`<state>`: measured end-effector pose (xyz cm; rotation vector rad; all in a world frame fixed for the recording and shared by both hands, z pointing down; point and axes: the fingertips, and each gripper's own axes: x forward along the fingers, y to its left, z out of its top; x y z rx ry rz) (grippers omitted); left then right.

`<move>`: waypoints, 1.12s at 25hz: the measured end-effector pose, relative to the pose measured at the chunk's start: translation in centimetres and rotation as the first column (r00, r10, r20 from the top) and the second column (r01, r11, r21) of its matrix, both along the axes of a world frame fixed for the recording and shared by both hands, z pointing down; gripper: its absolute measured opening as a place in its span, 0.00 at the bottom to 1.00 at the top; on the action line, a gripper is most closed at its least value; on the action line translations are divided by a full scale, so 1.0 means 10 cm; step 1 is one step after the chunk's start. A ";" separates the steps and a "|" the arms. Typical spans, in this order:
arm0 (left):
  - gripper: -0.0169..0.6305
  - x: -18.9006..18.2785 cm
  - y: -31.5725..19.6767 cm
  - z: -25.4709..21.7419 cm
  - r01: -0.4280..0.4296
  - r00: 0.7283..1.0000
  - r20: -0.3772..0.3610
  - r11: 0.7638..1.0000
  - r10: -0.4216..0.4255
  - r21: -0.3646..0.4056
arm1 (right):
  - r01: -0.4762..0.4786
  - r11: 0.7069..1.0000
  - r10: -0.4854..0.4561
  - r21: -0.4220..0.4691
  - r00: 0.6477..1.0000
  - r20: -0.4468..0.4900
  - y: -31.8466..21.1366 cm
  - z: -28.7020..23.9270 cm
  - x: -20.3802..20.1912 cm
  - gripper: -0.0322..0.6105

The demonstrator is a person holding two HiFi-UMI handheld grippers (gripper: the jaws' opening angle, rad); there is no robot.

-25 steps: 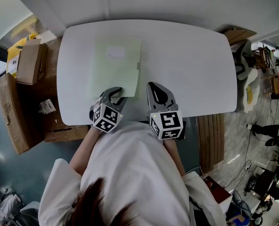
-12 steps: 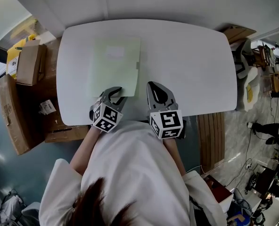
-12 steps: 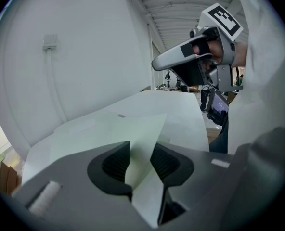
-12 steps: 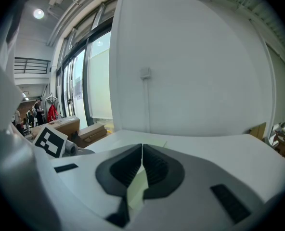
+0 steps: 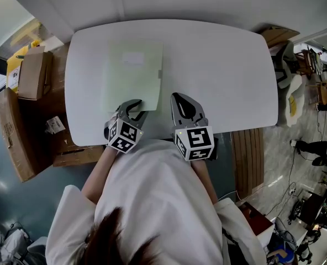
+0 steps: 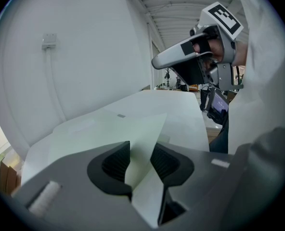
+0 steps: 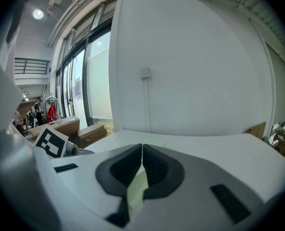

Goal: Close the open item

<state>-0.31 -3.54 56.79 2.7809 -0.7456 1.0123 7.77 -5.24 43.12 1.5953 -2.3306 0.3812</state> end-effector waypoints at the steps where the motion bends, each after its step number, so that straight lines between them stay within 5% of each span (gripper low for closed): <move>1: 0.23 0.01 0.00 0.00 0.000 1.000 0.001 1.000 0.000 -0.001 | 0.000 1.000 0.000 0.000 1.000 0.000 0.00 0.00 0.00 0.06; 28: 0.24 0.02 0.02 0.16 -0.034 0.999 0.039 0.999 0.034 -0.019 | -0.005 1.000 0.005 -0.002 1.000 0.005 -0.01 0.00 -0.01 0.06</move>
